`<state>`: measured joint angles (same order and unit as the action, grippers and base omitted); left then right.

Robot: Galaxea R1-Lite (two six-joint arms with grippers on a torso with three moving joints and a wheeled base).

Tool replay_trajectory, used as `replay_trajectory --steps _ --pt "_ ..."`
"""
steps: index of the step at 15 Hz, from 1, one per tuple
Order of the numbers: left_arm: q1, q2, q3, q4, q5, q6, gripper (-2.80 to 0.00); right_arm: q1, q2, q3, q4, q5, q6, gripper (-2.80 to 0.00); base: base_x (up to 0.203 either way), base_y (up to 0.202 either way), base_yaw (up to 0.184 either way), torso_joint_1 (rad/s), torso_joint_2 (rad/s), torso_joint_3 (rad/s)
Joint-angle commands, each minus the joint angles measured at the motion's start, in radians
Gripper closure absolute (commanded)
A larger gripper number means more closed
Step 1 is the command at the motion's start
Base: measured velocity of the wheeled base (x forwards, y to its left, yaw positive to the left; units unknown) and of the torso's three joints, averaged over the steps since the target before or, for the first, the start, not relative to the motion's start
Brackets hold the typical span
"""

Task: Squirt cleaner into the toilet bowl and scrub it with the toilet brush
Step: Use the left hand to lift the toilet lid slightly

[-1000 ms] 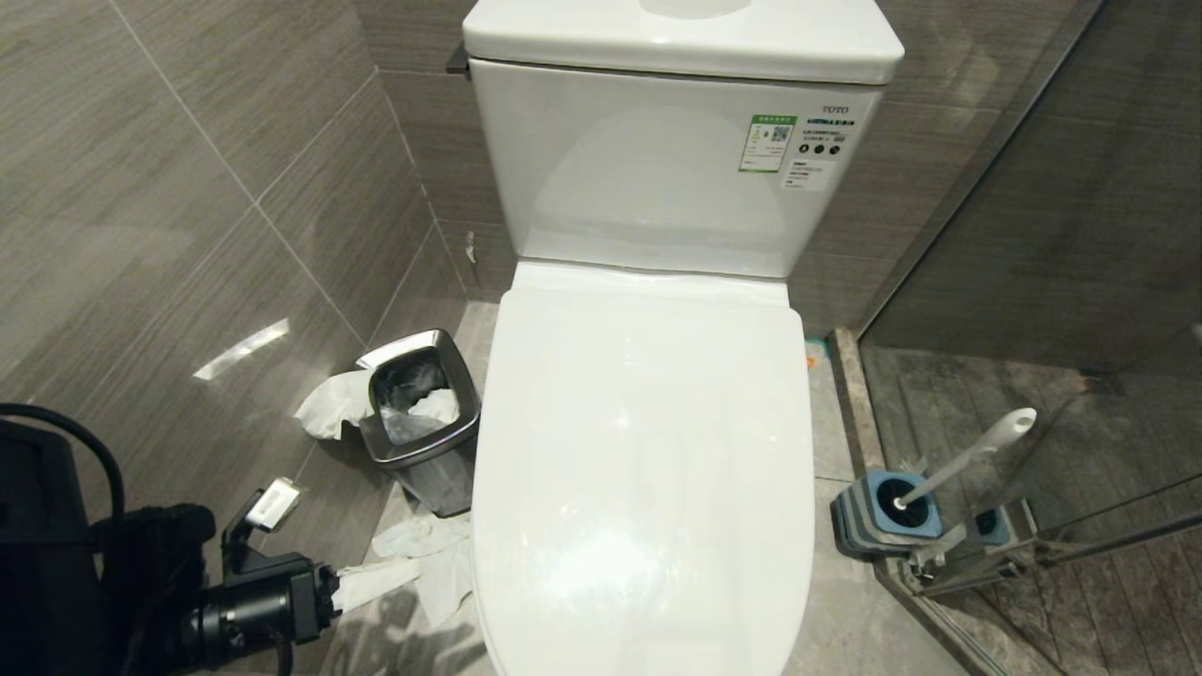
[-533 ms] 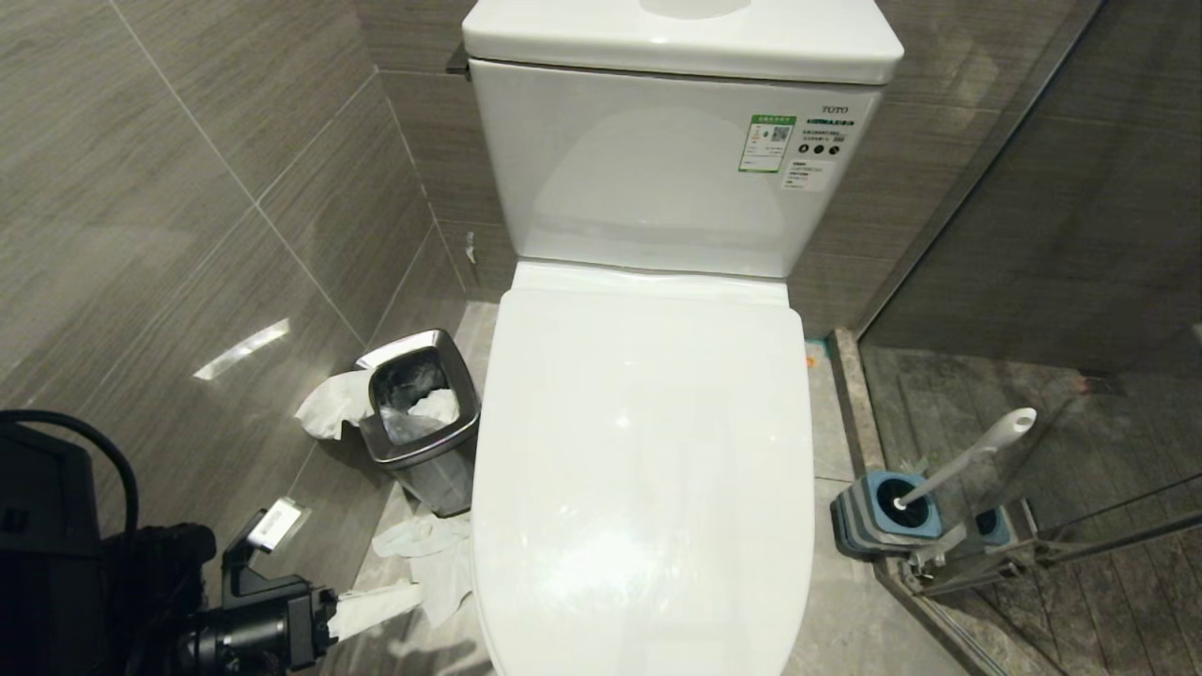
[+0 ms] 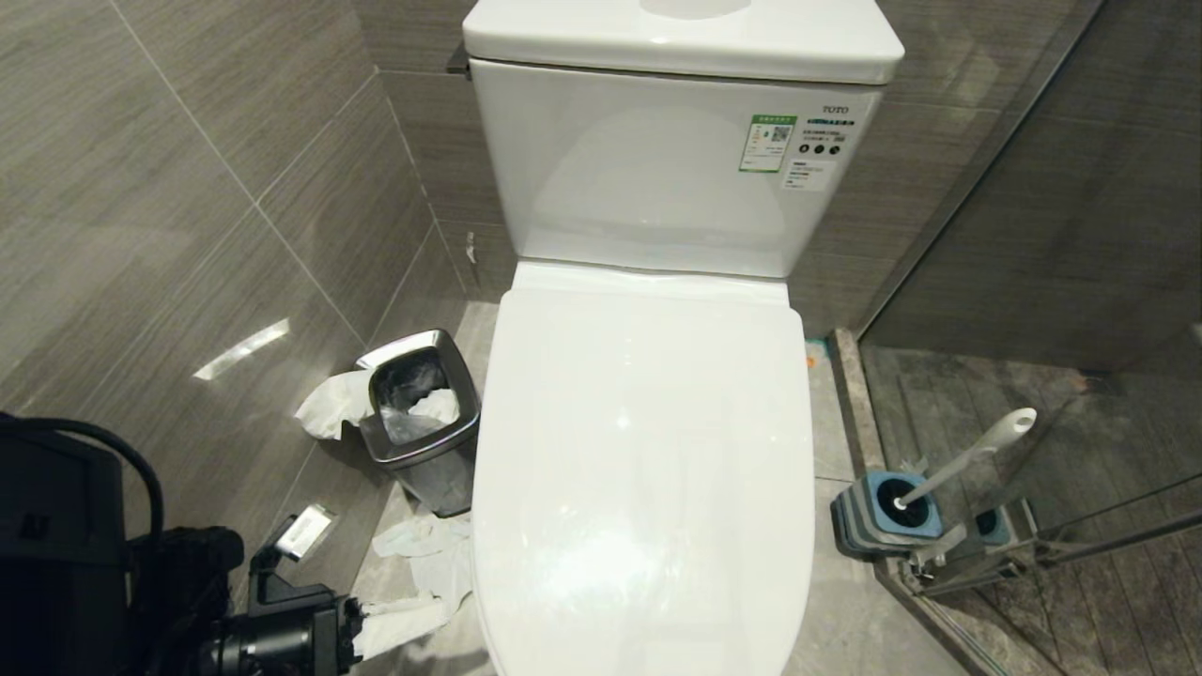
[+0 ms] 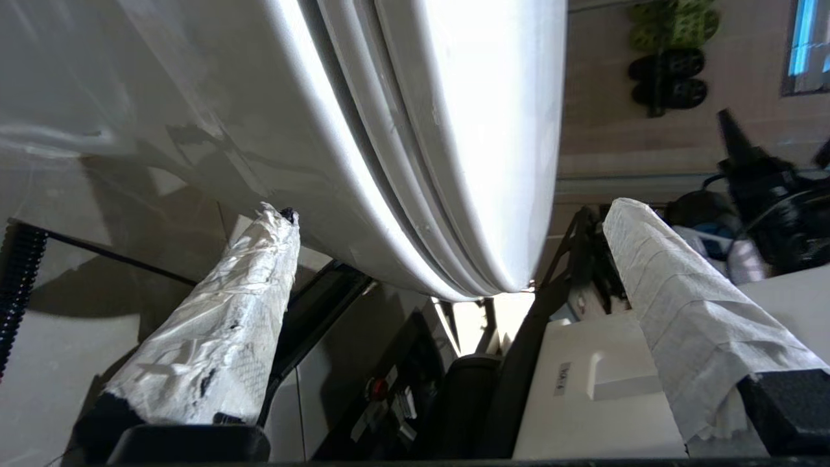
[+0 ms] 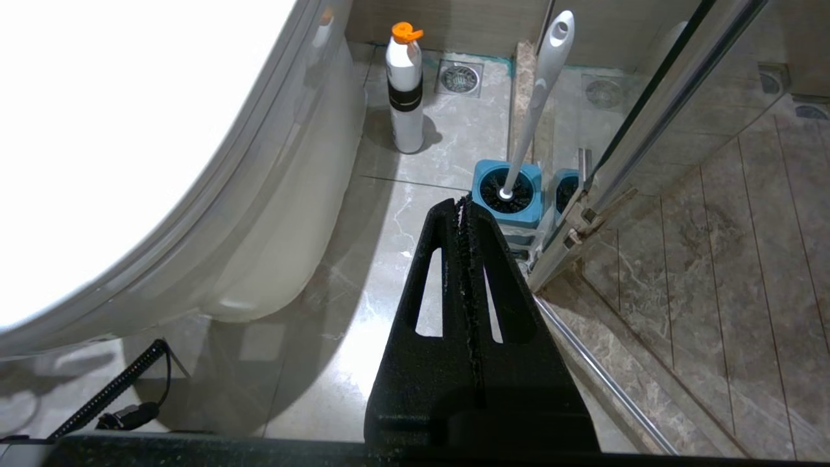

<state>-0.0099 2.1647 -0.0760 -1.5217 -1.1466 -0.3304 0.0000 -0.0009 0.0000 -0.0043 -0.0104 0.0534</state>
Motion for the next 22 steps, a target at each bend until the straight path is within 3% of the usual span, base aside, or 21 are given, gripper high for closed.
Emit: replay_trajectory --steps 1,11,19,22 --pt "-0.067 -0.001 -0.007 -0.008 0.053 -0.001 -2.8 0.0 0.001 0.0 0.0 0.0 0.0 0.0 0.0 0.0 0.0 0.0 0.0 0.0" --pt "-0.151 -0.051 -0.042 -0.008 0.07 -0.025 -2.8 0.0 0.001 0.0 0.0 0.001 0.0 0.0 0.0 0.0 0.0 0.0 0.0 0.0" --pt "-0.159 -0.025 -0.048 -0.008 0.1 -0.026 -2.8 0.0 0.001 0.0 0.0 0.0 0.0 0.0 0.0 0.0 0.0 0.0 0.0 0.0" --pt "-0.231 -0.025 -0.047 -0.008 0.101 -0.025 -2.8 0.0 0.001 0.0 0.0 0.0 0.0 0.0 0.0 0.0 0.0 0.0 0.0 0.0"
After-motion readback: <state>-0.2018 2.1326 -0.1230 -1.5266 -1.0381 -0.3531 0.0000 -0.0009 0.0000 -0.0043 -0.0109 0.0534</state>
